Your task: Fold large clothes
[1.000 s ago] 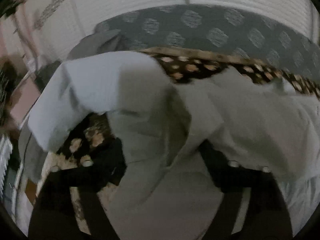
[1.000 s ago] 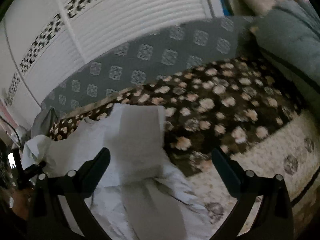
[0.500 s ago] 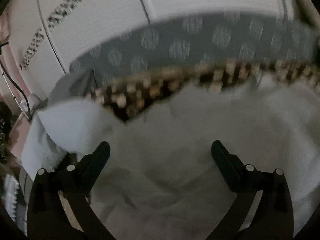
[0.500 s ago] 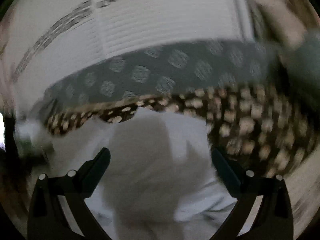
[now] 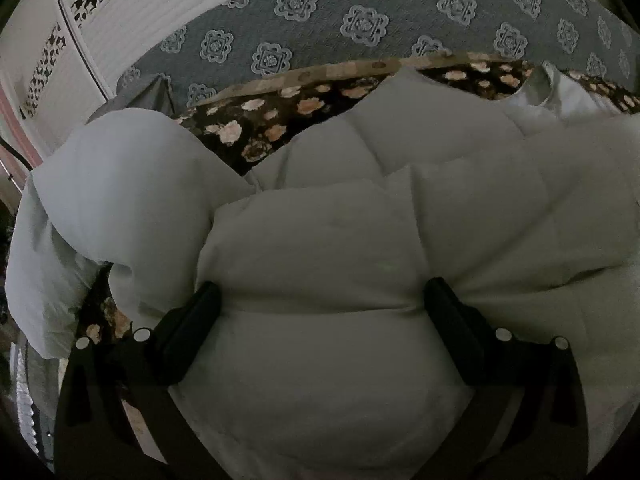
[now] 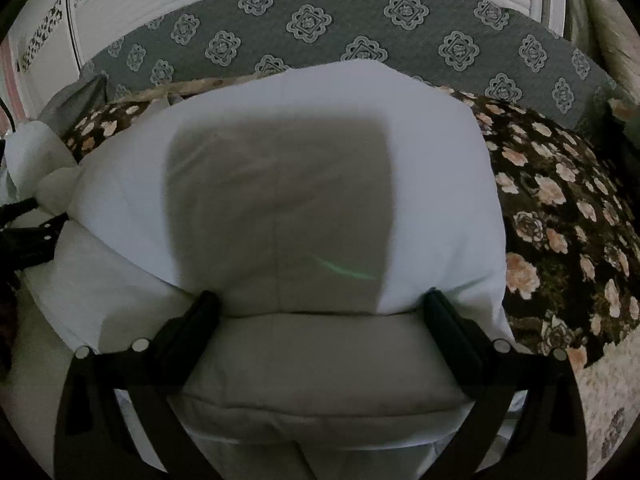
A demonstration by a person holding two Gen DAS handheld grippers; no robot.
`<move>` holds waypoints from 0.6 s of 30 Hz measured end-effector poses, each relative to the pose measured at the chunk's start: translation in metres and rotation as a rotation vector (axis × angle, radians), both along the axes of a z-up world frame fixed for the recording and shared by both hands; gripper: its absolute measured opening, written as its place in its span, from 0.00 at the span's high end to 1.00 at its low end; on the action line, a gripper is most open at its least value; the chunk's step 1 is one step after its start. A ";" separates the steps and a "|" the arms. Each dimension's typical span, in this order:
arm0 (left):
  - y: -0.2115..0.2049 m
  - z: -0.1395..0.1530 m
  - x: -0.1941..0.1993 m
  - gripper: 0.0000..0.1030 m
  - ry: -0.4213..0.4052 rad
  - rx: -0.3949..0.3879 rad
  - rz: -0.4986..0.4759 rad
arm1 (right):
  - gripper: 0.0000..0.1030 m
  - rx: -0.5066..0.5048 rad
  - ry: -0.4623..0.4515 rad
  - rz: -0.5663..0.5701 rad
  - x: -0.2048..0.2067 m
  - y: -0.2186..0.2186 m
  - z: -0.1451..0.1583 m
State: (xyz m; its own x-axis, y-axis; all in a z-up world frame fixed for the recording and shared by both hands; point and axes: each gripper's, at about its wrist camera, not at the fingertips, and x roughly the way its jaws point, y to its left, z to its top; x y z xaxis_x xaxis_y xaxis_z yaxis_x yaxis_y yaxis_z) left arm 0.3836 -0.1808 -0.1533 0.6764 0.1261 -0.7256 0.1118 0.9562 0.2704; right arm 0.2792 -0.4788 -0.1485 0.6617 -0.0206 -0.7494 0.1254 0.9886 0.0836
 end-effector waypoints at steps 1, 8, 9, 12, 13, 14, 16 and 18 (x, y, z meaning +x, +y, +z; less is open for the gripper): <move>0.008 0.004 -0.005 0.03 0.002 -0.019 -0.012 | 0.01 0.005 -0.010 -0.001 -0.003 -0.002 -0.001; 0.073 0.043 -0.023 0.03 -0.121 0.037 0.016 | 0.01 0.007 -0.036 -0.019 -0.003 -0.004 -0.002; 0.098 0.049 -0.021 0.03 -0.139 0.028 0.079 | 0.01 0.007 -0.038 -0.020 -0.003 -0.004 -0.002; 0.172 0.056 -0.013 0.03 -0.144 -0.029 0.296 | 0.01 0.005 -0.043 -0.023 -0.004 -0.003 -0.002; 0.203 0.054 -0.012 0.03 -0.134 -0.062 0.383 | 0.01 0.003 -0.043 -0.023 -0.004 -0.003 -0.002; 0.232 0.051 -0.013 0.03 -0.119 -0.092 0.464 | 0.01 0.002 -0.043 -0.023 -0.004 -0.003 -0.002; 0.274 0.045 -0.020 0.03 -0.112 -0.128 0.565 | 0.01 0.002 -0.043 -0.023 -0.004 -0.003 -0.002; 0.307 0.042 -0.033 0.03 -0.136 -0.113 0.641 | 0.01 0.002 -0.043 -0.022 -0.005 -0.003 -0.002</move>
State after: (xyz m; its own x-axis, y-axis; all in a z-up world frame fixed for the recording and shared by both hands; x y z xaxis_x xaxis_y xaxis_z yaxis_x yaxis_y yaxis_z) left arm 0.3506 0.1259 -0.1109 0.5791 0.4626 -0.6713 -0.5169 0.8451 0.1364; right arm 0.2746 -0.4820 -0.1509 0.6929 -0.0343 -0.7202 0.1434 0.9855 0.0912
